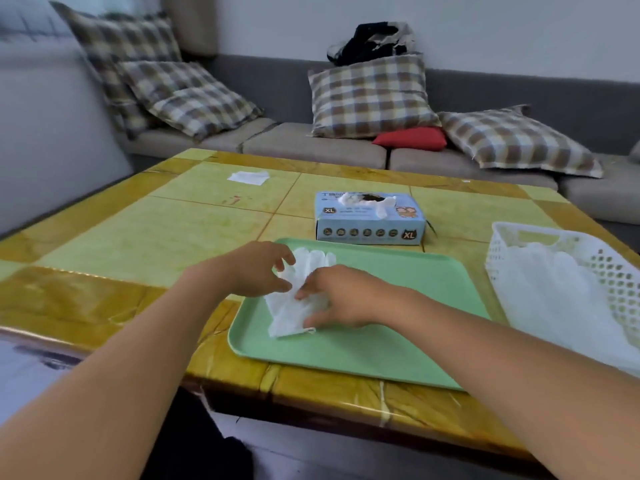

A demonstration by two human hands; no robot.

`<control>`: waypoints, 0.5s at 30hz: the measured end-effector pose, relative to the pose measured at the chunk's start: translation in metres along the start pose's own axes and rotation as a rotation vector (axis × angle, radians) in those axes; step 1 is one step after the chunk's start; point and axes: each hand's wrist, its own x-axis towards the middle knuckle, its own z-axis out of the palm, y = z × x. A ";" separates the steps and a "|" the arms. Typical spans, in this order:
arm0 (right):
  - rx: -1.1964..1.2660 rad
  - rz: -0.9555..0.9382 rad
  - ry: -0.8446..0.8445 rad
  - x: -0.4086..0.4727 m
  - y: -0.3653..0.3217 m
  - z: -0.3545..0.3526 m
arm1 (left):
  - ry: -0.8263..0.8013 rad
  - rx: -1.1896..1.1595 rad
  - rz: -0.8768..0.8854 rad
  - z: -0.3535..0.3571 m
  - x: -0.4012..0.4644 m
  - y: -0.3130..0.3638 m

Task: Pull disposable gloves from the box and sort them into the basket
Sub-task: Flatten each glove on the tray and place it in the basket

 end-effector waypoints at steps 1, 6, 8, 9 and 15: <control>0.012 0.007 0.021 0.001 0.004 -0.001 | -0.040 0.010 -0.003 0.002 -0.001 -0.004; 0.091 -0.049 0.019 -0.021 0.030 -0.010 | -0.165 0.019 0.024 0.008 0.007 -0.007; 0.306 0.004 0.021 -0.034 0.042 -0.016 | -0.192 0.016 0.067 0.006 0.013 0.000; 0.459 0.059 0.031 -0.041 0.048 -0.020 | -0.211 0.026 0.095 0.005 0.016 0.006; 1.358 0.364 0.034 -0.063 0.066 -0.040 | -0.170 -0.246 0.271 0.003 0.021 0.042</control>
